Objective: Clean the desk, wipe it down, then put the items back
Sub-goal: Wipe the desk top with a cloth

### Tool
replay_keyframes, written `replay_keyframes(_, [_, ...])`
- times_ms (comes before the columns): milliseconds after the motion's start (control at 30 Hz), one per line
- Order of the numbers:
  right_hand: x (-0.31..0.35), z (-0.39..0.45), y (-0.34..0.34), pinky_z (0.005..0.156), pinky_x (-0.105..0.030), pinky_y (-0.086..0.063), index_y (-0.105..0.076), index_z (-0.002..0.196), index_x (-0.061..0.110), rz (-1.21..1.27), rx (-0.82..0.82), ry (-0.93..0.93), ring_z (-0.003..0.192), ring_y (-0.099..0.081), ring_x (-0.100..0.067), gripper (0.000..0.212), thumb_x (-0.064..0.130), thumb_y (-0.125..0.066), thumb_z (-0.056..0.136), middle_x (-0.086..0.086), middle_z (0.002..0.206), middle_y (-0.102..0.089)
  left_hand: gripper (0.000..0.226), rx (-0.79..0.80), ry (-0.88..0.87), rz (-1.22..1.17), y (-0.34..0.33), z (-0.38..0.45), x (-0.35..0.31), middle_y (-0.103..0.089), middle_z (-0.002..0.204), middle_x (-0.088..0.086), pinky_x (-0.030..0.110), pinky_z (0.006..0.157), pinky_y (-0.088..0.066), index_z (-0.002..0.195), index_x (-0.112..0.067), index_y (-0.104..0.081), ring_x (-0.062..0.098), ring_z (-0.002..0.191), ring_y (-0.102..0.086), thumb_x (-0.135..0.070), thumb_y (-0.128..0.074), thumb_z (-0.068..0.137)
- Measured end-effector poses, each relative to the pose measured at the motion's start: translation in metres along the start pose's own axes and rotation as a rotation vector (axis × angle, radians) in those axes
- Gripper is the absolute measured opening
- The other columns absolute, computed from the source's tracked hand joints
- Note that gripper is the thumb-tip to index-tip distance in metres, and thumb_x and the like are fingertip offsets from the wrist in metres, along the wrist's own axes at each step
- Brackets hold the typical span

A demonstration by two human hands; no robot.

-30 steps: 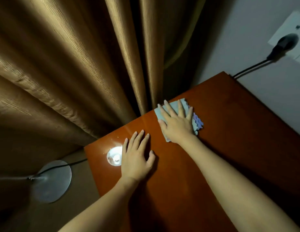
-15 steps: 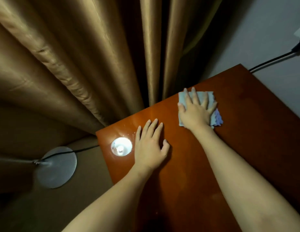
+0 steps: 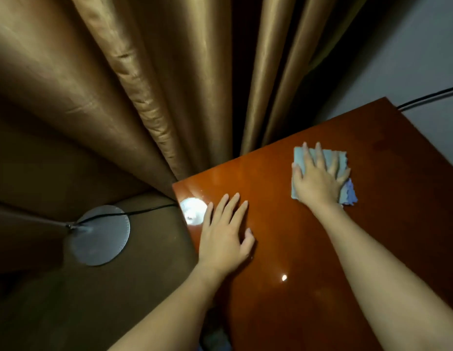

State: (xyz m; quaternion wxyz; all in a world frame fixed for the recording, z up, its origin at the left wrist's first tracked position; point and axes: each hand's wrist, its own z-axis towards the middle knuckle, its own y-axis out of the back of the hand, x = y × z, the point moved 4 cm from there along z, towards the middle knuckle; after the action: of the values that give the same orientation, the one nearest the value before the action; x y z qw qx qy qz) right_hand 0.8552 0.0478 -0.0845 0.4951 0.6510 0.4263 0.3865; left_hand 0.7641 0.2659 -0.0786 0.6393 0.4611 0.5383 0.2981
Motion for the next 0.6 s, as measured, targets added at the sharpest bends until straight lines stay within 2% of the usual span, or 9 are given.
replay_keyframes(67, [0.036, 0.007, 0.000, 0.111, -0.064, 0.003, -0.001, 0.150, 0.037, 0.043, -0.014, -0.005, 0.145, 0.007, -0.033, 0.057, 0.050, -0.020, 0.098, 0.006, 0.160, 0.002, 0.057, 0.006, -0.005, -0.011, -0.001, -0.001, 0.001, -0.035, 0.150, -0.004, 0.037, 0.115, 0.000, 0.141, -0.024, -0.042, 0.014, 0.143, -0.020, -0.045, -0.038, 0.088])
replay_keyframes(200, [0.091, -0.026, -0.013, 0.111, -0.061, 0.003, -0.004, 0.150, 0.038, -0.037, -0.019, 0.302, 0.146, 0.000, -0.032, 0.057, 0.052, -0.020, 0.097, 0.006, 0.160, -0.002, 0.056, 0.019, -0.025, -0.015, -0.001, -0.003, 0.006, -0.038, 0.148, -0.002, 0.040, 0.118, -0.008, 0.139, -0.023, -0.045, 0.015, 0.141, -0.024, -0.043, -0.043, 0.086])
replay_keyframes(300, [0.078, -0.061, -0.022, 0.111, -0.060, -0.005, -0.012, 0.149, 0.040, -0.106, -0.004, 0.539, 0.145, -0.013, -0.032, 0.061, 0.057, -0.014, 0.090, 0.006, 0.158, -0.015, 0.057, 0.026, -0.047, 0.007, 0.003, -0.016, 0.019, -0.038, 0.148, -0.002, 0.033, 0.116, 0.001, 0.139, -0.024, -0.044, 0.015, 0.141, -0.022, -0.045, -0.041, 0.087])
replay_keyframes(367, [0.052, -0.072, -0.023, 0.110, -0.061, -0.011, -0.018, 0.147, 0.040, -0.128, 0.008, 0.629, 0.143, -0.023, -0.033, 0.060, 0.057, -0.020, 0.090, 0.006, 0.155, -0.026, 0.056, -0.006, -0.051, 0.003, 0.007, -0.024, 0.027, -0.041, 0.147, -0.001, 0.034, 0.115, -0.001, 0.138, -0.025, -0.045, 0.015, 0.140, -0.023, -0.046, -0.041, 0.087])
replay_keyframes(467, [0.026, -0.064, -0.018, 0.110, -0.063, -0.013, -0.015, 0.146, 0.041, -0.118, 0.024, 0.533, 0.143, -0.020, -0.032, 0.061, 0.059, -0.019, 0.088, 0.006, 0.155, -0.025, 0.055, -0.044, -0.045, -0.031, 0.007, -0.026, 0.030, -0.042, 0.145, -0.001, 0.035, 0.115, -0.001, 0.137, -0.025, -0.046, 0.015, 0.139, -0.023, -0.045, -0.043, 0.086])
replay_keyframes(600, [0.052, -0.029, -0.014, 0.112, -0.061, 0.000, -0.006, 0.150, 0.039, -0.022, -0.022, 0.129, 0.146, 0.001, -0.030, 0.058, 0.054, -0.019, 0.095, 0.005, 0.160, -0.005, 0.054, -0.034, -0.039, -0.062, 0.007, -0.027, 0.030, -0.043, 0.145, -0.001, 0.036, 0.117, -0.004, 0.135, -0.023, -0.050, 0.016, 0.139, -0.027, -0.044, -0.042, 0.086])
